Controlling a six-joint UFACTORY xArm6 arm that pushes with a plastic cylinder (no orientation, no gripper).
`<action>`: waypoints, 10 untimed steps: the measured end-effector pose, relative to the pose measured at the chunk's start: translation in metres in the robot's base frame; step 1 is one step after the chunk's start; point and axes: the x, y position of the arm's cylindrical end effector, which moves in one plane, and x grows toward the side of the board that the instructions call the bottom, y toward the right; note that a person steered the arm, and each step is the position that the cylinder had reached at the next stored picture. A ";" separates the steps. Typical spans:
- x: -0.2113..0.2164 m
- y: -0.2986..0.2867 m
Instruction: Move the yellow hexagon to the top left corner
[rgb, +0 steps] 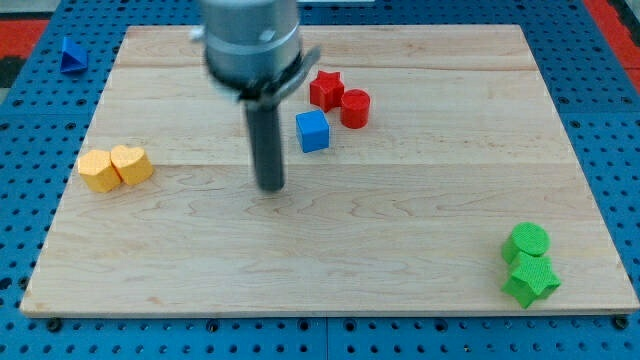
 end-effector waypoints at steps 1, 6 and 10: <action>0.044 -0.127; -0.083 -0.073; -0.145 -0.071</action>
